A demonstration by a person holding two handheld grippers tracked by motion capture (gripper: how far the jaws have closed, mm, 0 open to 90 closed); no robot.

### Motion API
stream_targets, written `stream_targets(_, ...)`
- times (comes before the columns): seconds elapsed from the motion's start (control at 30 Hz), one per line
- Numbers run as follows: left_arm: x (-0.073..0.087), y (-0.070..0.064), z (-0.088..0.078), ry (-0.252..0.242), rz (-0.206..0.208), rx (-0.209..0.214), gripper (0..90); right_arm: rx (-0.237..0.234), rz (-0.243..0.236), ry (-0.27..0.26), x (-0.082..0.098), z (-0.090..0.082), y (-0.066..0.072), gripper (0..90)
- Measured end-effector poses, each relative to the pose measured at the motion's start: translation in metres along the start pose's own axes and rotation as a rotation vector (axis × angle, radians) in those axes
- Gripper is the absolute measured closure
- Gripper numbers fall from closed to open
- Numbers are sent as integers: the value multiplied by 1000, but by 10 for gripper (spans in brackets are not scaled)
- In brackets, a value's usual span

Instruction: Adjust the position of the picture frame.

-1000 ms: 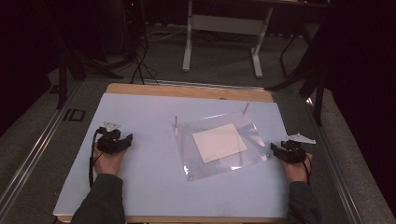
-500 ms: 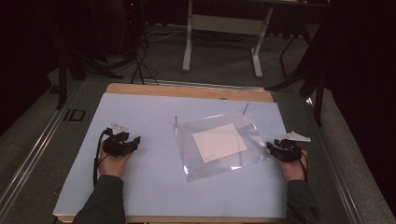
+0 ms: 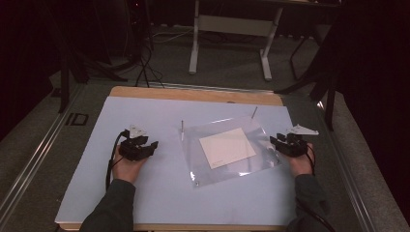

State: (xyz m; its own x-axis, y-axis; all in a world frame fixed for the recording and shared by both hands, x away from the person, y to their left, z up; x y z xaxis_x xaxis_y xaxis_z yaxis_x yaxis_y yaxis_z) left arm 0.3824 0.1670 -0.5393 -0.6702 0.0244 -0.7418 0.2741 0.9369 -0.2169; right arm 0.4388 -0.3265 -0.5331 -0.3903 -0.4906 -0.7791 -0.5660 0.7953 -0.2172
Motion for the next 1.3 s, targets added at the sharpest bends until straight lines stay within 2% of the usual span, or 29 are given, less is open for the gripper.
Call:
stream_targets(0.17,-6,-8,9,6,6,27,543,-15,-17,-9,-10,15,1,657)
stream_targets(0.33,-15,-18,17,-1,27,54,547,-32,-10,-15,-15,30,1,685)
stream_targets(0.4,-18,-22,22,-1,27,63,547,-34,-7,-9,-19,39,1,699)
stream_targets(0.63,-25,-35,39,-1,54,87,558,-26,-13,8,-25,54,-4,707)
stream_targets(0.77,-30,-40,50,-3,44,92,565,-29,17,11,-33,67,-12,707)
stream_targets(0.97,-39,-44,63,-13,6,105,562,-24,-3,28,-44,78,-15,669)
stream_targets(1.07,-42,-47,71,-3,19,100,561,-24,6,24,-50,84,-19,652)
stream_targets(1.17,-43,-49,77,-1,6,102,561,-24,25,26,-55,90,-22,626)
stream_targets(1.2,-44,-50,78,-4,4,105,562,-32,46,16,-56,92,-22,612)
stream_targets(1.3,-44,-50,84,1,0,103,565,-21,69,18,-58,100,-23,576)
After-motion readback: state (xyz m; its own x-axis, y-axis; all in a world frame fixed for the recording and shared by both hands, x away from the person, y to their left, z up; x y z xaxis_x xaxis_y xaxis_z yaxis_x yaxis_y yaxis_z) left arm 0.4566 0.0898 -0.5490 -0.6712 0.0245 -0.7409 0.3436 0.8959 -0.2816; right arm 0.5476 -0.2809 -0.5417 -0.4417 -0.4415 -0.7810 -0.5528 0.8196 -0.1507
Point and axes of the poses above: each handheld gripper's, and its own axes: z roughly forward along the jaws, x roughly out of its underside, y roughly to its left, the point moved 5 cm from there along z, roughly forward along the jaws, and after that the axes turned 14 degrees about -z, right-handed, at the moved point
